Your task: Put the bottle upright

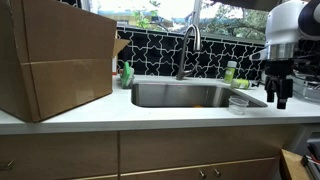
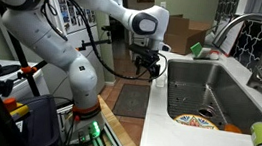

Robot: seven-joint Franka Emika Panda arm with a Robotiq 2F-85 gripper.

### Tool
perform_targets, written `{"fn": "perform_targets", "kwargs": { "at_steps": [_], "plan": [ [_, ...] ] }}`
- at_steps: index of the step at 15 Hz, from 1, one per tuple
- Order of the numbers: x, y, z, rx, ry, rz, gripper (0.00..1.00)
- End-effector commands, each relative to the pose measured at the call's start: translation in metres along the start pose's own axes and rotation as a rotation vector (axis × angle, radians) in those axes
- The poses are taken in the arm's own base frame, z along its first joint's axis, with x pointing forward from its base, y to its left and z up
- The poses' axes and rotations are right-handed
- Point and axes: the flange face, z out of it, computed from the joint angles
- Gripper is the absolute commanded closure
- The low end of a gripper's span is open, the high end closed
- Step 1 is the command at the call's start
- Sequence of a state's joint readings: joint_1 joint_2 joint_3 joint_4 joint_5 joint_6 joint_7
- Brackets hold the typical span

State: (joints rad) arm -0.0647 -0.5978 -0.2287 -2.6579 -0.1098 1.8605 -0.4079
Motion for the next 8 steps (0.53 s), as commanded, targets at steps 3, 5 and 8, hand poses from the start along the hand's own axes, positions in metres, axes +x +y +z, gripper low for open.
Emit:
{"fn": "perform_targets", "kwargs": {
  "at_steps": [3, 5, 8],
  "plan": [
    [0.001, 0.005, -0.001, 0.018, 0.008, 0.022, 0.00],
    [-0.003, 0.036, -0.009, 0.093, 0.046, 0.148, 0.00],
    [-0.031, 0.087, -0.028, 0.157, 0.098, 0.272, 0.00]
  ]
}}
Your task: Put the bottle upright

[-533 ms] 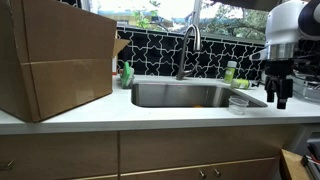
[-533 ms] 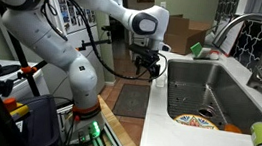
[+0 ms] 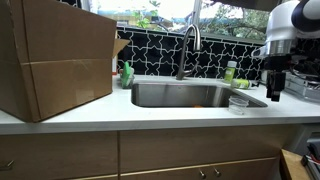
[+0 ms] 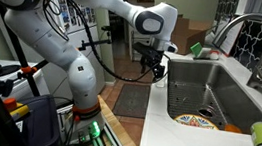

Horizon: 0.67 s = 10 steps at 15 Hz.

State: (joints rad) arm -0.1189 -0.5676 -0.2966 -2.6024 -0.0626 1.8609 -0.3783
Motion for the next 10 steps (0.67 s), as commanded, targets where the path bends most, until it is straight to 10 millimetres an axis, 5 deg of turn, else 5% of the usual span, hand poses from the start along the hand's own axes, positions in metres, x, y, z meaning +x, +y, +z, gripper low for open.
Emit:
{"fn": "perform_targets", "kwargs": {
  "at_steps": [1, 6, 7, 10],
  "plan": [
    [-0.021, 0.068, -0.027, 0.096, 0.059, 0.171, 0.00],
    [-0.063, 0.153, -0.050, 0.163, 0.223, 0.435, 0.00],
    [-0.059, 0.133, -0.051, 0.133, 0.180, 0.363, 0.00],
    [-0.069, 0.151, -0.053, 0.156, 0.215, 0.420, 0.00]
  ]
}}
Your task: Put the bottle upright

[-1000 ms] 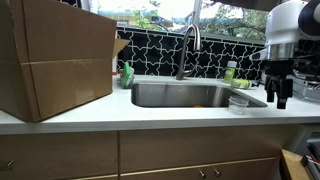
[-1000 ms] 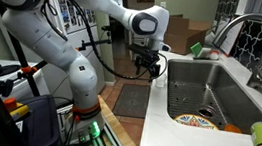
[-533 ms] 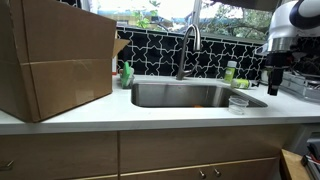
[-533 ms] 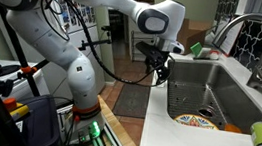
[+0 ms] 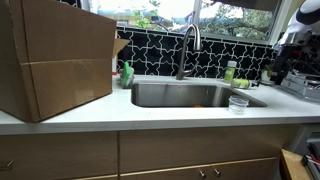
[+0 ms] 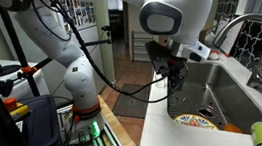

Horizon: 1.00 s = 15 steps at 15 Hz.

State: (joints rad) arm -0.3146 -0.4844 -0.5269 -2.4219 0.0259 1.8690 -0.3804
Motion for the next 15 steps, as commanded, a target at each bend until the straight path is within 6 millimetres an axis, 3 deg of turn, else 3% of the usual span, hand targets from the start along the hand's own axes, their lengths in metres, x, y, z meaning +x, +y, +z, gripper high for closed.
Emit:
{"fn": "perform_targets", "kwargs": {
  "at_steps": [1, 5, 15],
  "plan": [
    [0.001, -0.001, 0.000, 0.001, -0.002, 0.001, 0.00],
    [0.018, 0.018, -0.015, 0.126, 0.044, 0.189, 0.00],
    [0.025, 0.096, -0.048, 0.185, 0.218, 0.680, 0.00]
  ]
}}
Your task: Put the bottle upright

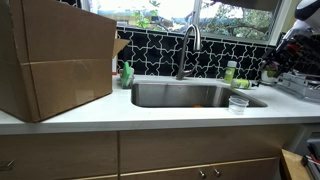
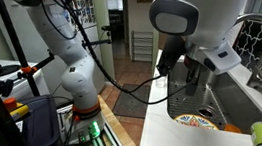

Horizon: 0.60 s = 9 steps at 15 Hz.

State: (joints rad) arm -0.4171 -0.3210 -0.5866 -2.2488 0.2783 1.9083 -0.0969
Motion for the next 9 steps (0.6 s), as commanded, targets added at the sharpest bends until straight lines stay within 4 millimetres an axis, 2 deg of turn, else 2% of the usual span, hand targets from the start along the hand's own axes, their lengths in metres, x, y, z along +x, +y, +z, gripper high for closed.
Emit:
{"fn": "perform_targets", "kwargs": {
  "at_steps": [1, 6, 7, 9],
  "plan": [
    [0.021, 0.028, -0.009, 0.031, 0.090, 0.175, 0.00],
    [0.038, 0.084, -0.029, 0.038, 0.305, 0.360, 0.00],
    [0.032, 0.067, -0.027, 0.024, 0.252, 0.282, 0.00],
    [0.033, 0.072, -0.029, 0.022, 0.263, 0.292, 0.00]
  ]
}}
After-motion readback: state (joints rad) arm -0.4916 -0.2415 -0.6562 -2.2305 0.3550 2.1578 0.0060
